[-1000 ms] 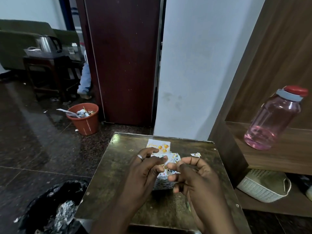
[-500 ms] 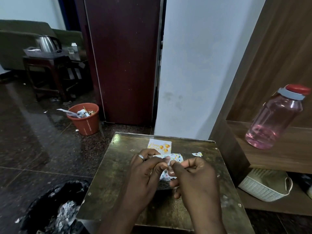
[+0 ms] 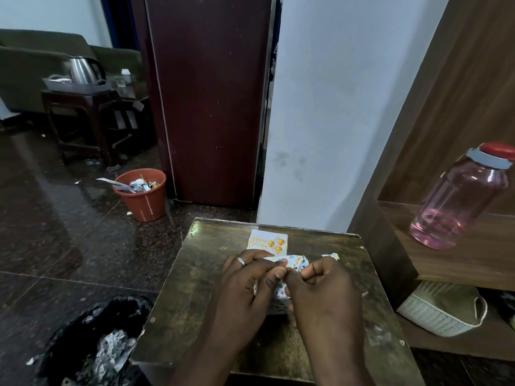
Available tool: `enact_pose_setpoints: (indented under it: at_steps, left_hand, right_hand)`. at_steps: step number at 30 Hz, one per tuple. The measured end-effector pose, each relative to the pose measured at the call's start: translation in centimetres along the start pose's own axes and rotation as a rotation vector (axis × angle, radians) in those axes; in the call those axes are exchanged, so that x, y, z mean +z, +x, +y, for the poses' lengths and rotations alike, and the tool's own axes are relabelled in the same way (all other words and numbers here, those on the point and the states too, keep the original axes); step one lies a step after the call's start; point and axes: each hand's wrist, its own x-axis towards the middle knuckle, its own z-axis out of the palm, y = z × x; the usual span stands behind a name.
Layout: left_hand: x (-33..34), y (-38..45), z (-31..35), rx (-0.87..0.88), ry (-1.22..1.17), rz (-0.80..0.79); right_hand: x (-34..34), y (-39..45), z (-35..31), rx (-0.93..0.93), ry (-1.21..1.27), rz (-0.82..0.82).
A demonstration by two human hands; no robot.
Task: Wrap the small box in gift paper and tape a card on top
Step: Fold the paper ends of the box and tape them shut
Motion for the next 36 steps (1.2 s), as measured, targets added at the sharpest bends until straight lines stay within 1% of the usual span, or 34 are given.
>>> enact_pose_setpoints:
  at_steps: [4,9,15,18,20,25,28,31,33,36]
  left_hand:
    - [0.3,0.3,0.3,-0.032,-0.014,0.03]
    - [0.6,0.8,0.4,-0.128,-0.127,0.081]
    - [0.9,1.1,0.6,-0.25,-0.218,0.067]
    - [0.8,1.3,0.7,-0.329,-0.309,0.07]
    - [0.7,1.3,0.6,-0.38,-0.376,0.069]
    - [0.7,1.3,0.7,-0.427,-0.44,0.064]
    - [0.6,1.2,1.0,-0.423,-0.434,0.068]
    - [0.6,0.9,1.2,-0.413,-0.479,0.055]
    - [0.6,0.5,1.3,-0.452,-0.536,0.025]
    - [0.4,0.4,1.4,-0.563,-0.634,-0.029]
  right_hand:
    - [-0.2,0.2,-0.1,-0.05,-0.093,0.002]
    - [-0.2,0.0,-0.1,-0.084,-0.141,0.01]
    - [0.1,-0.5,0.1,-0.191,-0.24,0.021]
    - [-0.3,-0.6,0.2,-0.192,-0.348,-0.006]
    - [-0.7,-0.4,0.4,-0.181,-0.355,-0.033]
    - [-1.4,0.5,1.5,-0.177,-0.233,-0.124]
    - [-2.1,1.5,2.5,-0.109,-0.077,-0.229]
    - [-2.9,2.3,3.0,-0.029,0.092,-0.292]
    - [-2.9,2.6,3.4,-0.008,0.142,-0.259]
    - [-2.3,2.5,3.6,0.017,0.198,-0.214]
